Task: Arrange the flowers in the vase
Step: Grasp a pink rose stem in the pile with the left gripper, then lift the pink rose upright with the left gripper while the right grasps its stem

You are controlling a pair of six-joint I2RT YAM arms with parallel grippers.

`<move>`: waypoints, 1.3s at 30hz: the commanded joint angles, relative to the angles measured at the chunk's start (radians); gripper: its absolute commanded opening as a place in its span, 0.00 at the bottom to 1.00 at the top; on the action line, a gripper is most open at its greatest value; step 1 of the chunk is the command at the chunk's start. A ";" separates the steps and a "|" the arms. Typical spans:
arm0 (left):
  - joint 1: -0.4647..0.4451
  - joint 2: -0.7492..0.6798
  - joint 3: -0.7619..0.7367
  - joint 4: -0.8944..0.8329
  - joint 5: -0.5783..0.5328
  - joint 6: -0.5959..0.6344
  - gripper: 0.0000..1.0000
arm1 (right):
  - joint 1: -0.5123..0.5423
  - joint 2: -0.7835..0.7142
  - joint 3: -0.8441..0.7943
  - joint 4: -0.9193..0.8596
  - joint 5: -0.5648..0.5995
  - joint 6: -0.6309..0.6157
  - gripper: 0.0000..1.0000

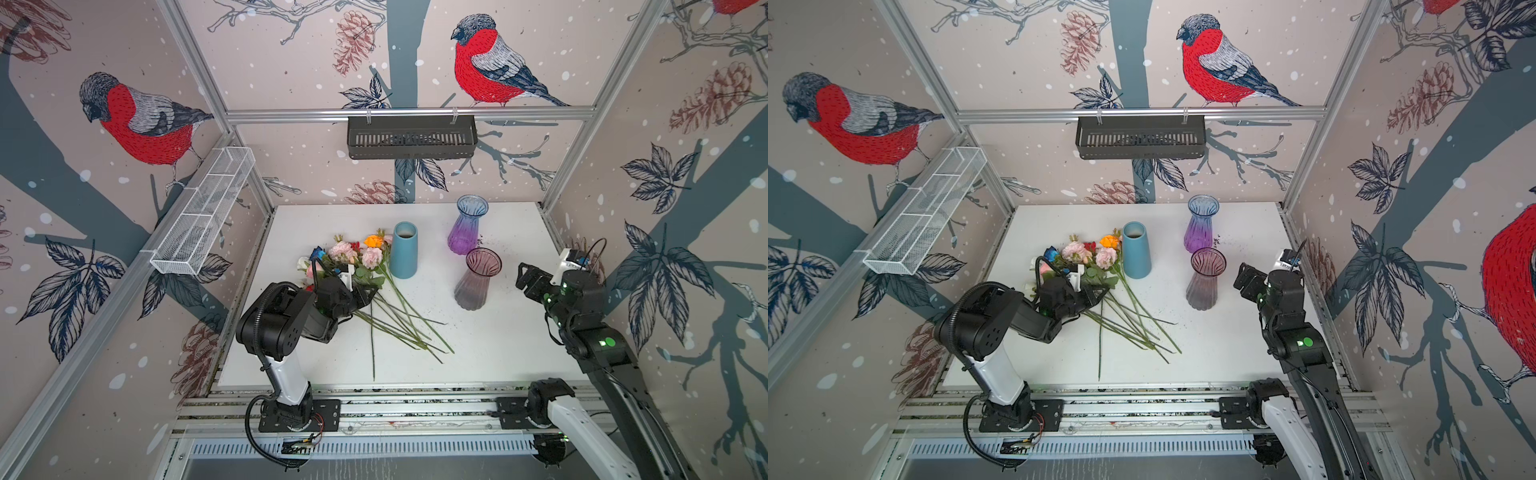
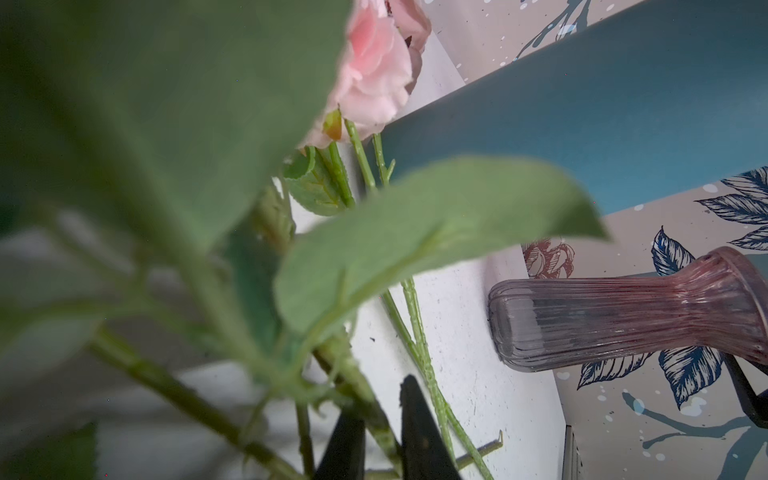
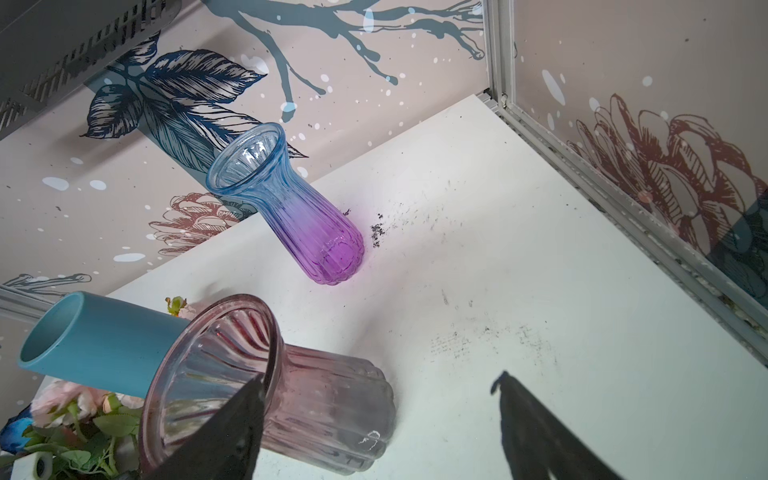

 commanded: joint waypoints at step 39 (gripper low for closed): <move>-0.565 -0.860 0.440 -0.854 -0.198 0.550 0.00 | 1.014 0.362 0.286 0.192 -0.122 -0.364 0.47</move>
